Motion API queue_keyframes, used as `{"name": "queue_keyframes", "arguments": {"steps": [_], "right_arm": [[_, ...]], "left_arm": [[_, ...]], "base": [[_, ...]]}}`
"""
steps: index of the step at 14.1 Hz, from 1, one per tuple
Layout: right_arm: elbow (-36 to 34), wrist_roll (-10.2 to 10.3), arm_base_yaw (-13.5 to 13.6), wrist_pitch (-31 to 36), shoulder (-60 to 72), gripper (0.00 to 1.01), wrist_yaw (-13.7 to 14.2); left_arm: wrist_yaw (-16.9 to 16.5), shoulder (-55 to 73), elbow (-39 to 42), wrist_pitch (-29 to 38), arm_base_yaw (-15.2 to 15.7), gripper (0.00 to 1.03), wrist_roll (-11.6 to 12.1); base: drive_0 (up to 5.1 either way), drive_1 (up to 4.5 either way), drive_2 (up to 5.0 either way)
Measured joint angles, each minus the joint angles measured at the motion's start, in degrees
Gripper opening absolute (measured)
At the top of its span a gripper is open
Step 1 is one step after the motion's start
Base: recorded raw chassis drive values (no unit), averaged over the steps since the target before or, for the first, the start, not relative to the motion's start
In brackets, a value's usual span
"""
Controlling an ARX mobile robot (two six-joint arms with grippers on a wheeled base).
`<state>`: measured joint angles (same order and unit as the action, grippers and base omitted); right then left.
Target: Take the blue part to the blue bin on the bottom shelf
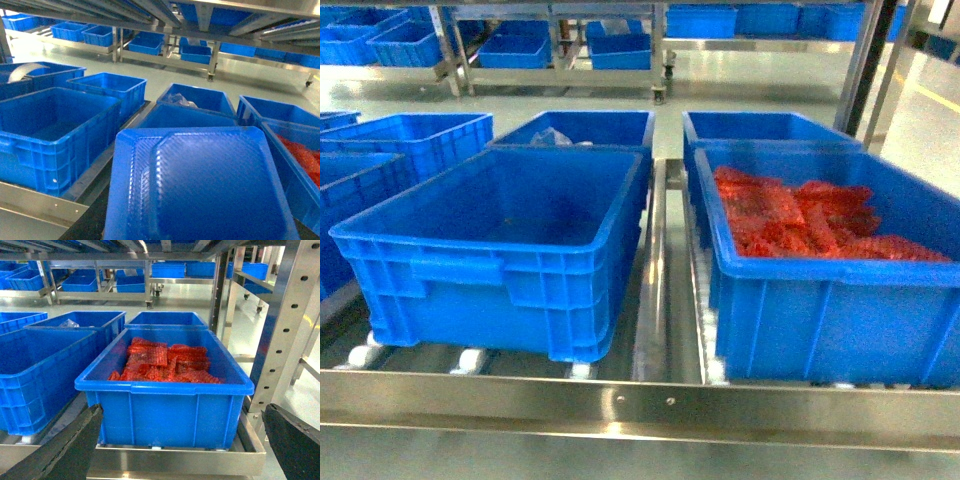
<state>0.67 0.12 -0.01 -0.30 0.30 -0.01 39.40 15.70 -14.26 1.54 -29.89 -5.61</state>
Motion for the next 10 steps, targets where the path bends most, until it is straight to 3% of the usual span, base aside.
{"name": "queue_keyframes", "arguments": {"steps": [10], "right_arm": [[0.0, 0.0, 0.0, -0.1, 0.0, 0.98, 0.0]], "left_arm": [[0.0, 0.0, 0.0, -0.2, 0.0, 0.43, 0.0]], "base": [[0.0, 0.0, 0.0]]}}
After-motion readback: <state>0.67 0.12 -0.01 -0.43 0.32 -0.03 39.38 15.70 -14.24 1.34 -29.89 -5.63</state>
